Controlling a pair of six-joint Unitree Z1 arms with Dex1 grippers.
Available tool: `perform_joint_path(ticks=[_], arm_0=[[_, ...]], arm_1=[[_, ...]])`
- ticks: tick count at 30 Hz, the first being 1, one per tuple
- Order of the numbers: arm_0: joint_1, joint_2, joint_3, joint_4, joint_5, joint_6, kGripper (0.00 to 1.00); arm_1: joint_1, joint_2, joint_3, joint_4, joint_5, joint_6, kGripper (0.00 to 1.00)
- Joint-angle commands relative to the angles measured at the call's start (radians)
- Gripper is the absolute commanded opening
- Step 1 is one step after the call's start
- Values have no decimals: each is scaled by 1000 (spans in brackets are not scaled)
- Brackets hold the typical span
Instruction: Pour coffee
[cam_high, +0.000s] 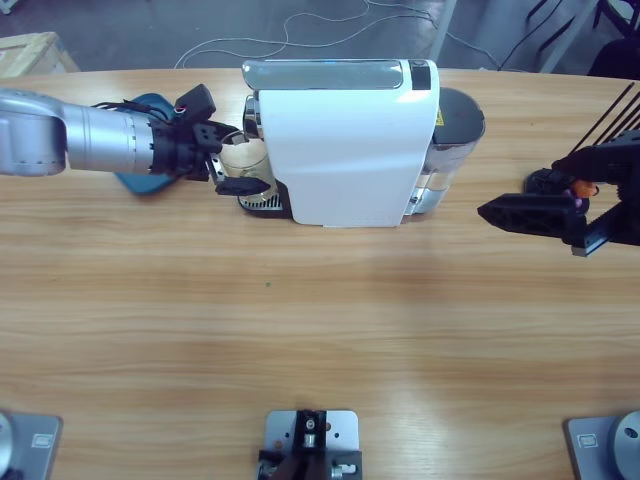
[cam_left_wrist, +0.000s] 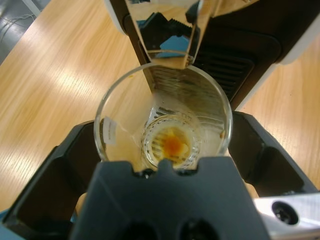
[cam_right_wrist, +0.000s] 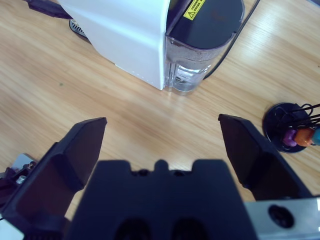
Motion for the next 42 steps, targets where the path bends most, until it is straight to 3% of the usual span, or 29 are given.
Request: perform_joint_path(ticks=[1, 8, 13, 14, 17, 18, 20, 21, 26, 30, 35, 42], arm_0=[[58, -116, 78, -25, -40, -25, 982], [87, -375, 224, -14, -21, -120, 982], [84, -648, 207, 263, 151, -289, 982], [75, -691, 188, 331, 168, -295, 982], [40, -788, 134, 514, 255, -338, 982], [23, -805, 120, 564, 275, -358, 982], [-7, -830, 109, 624, 294, -374, 982], [-18, -838, 107, 646, 294, -381, 982], [-24, -815, 98, 673, 308, -385, 982], [-25, -793, 80, 672, 330, -380, 982], [-60, -764, 87, 671, 328, -377, 982], [-65, -754, 103, 649, 345, -374, 982]], arm_1=[[8, -11, 36, -5, -15, -10, 1000], [-6, 20, -99, 30, -55, -59, 997], [-172, 122, -502, 202, -45, -137, 973], [-198, 159, -596, 254, -37, -150, 913], [-253, 299, -871, 430, 108, -228, 475], [-271, 353, -950, 496, 156, -233, 389], [-287, 426, -1031, 554, 190, -255, 40], [-292, 452, -1056, 550, 200, -262, 0], [-296, 631, -1219, 635, 188, -202, 0], [-302, 712, -1232, 670, 222, -177, 0], [-333, 770, -1238, 720, 285, -177, 0], [-325, 820, -1267, 723, 289, -187, 0]])
